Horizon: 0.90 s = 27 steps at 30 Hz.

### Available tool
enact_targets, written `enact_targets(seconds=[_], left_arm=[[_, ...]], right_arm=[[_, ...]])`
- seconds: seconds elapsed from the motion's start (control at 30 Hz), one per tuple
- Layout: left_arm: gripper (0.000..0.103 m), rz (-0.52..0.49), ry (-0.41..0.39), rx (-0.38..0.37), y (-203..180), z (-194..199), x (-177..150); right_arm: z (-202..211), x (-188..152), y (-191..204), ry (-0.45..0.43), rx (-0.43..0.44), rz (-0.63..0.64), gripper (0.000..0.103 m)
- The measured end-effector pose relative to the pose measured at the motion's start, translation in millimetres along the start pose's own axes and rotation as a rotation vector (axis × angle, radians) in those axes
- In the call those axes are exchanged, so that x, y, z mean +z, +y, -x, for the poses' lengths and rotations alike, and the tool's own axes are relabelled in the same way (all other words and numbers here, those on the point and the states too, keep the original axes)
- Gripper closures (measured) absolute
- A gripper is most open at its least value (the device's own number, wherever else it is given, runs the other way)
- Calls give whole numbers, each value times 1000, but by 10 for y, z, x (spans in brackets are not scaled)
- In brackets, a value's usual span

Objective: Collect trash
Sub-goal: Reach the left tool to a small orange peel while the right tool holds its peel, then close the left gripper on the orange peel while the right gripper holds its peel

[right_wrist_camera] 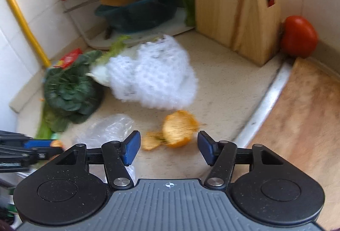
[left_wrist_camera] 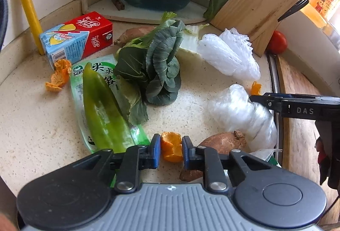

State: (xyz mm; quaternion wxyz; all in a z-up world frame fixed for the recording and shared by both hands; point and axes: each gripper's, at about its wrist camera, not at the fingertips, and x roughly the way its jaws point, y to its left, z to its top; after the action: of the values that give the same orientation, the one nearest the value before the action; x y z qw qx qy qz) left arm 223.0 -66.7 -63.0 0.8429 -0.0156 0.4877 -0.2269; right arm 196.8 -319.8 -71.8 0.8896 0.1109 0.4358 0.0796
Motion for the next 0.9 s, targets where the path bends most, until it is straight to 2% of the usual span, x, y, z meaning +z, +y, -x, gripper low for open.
enact_targets(seconds=[0.23, 0.33, 0.37, 0.4, 0.57, 0.8, 0.9], left_arm=[[86, 4, 2, -8, 10, 2, 3], [89, 23, 2, -16, 32, -4, 14], [94, 32, 4, -17, 43, -12, 18], [95, 41, 1, -18, 56, -12, 17], [96, 79, -8, -38, 104, -10, 2], [96, 153, -30, -94, 232, 70, 64], [96, 211, -30, -152, 309, 88, 77]], right_arm=[[-89, -37, 254, 3, -92, 173, 35], [-97, -41, 267, -5, -132, 206, 48], [-88, -27, 248, -6, -133, 198, 62], [-74, -13, 218, -7, -129, 183, 76], [37, 16, 95, -38, -90, 106, 79], [170, 29, -76, -48, 20, -49, 80], [172, 66, -174, -44, 97, -139, 80]])
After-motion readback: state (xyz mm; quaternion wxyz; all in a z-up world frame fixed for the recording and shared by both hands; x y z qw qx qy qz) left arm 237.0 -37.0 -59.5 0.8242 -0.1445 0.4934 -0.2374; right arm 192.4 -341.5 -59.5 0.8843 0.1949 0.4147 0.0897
